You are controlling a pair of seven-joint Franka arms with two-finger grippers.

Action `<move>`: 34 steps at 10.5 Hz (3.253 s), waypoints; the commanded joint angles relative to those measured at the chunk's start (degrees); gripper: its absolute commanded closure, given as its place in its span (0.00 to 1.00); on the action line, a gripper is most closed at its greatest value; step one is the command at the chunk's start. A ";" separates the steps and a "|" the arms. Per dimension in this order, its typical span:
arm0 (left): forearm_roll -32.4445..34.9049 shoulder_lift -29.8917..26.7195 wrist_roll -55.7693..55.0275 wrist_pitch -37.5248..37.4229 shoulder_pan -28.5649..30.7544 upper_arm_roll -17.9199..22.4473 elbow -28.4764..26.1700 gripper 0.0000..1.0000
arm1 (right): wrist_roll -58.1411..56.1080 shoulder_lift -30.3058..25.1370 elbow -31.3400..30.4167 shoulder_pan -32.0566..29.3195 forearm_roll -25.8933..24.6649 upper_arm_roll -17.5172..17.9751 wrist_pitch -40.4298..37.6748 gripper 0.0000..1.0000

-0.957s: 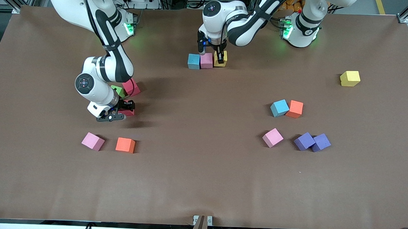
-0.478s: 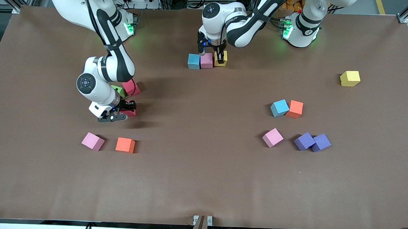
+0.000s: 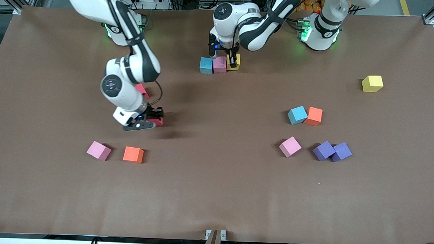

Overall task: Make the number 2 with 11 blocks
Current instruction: 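Carry the red cube with the right gripper while the left gripper reaches cyan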

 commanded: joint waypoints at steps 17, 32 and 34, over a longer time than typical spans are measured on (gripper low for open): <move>2.22 1.64 0.03 -1.17 -0.93 1.68 2.02 0.00 | 15.88 3.11 7.29 9.12 12.04 -0.01 0.50 0.68; -3.40 -15.66 0.30 -9.96 15.22 -1.75 0.80 0.00 | 20.50 3.37 7.55 12.18 11.96 -0.01 0.50 0.68; -3.49 -16.46 0.47 -11.18 22.94 -1.66 1.05 0.00 | 24.82 6.08 11.41 16.75 11.87 -0.09 0.41 0.69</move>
